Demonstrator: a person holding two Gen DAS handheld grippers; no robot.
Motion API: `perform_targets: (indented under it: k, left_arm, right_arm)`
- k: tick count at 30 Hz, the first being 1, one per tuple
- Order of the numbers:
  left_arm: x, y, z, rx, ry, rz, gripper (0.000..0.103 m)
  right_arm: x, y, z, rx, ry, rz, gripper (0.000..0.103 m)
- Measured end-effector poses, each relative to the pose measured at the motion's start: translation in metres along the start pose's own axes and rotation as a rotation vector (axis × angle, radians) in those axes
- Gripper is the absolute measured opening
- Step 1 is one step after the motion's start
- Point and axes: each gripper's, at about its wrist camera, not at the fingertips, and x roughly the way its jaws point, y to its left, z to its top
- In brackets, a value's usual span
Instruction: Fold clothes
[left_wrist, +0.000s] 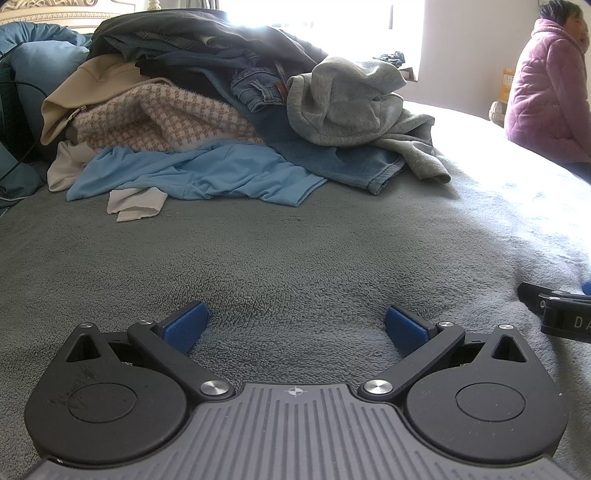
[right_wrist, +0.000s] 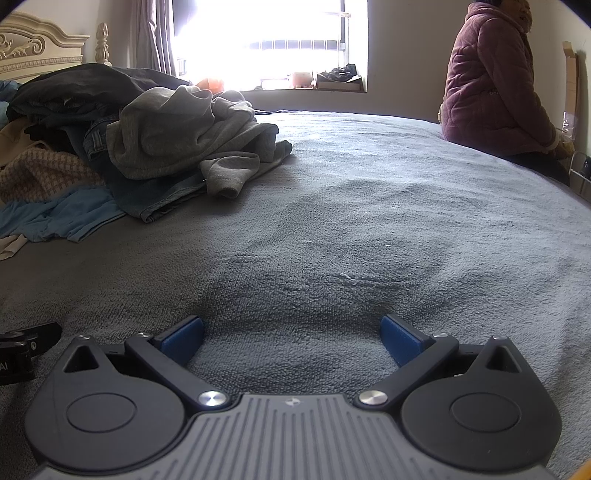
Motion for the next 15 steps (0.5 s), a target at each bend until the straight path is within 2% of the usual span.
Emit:
perform_targets:
  k: [15]
  left_arm:
    - [-0.0004, -0.0001, -0.0002, 0.001, -0.003, 0.001, 0.103]
  right_arm:
    - [0.0001, 0.0009, -0.0011, 0.005, -0.005, 0.003, 0.103]
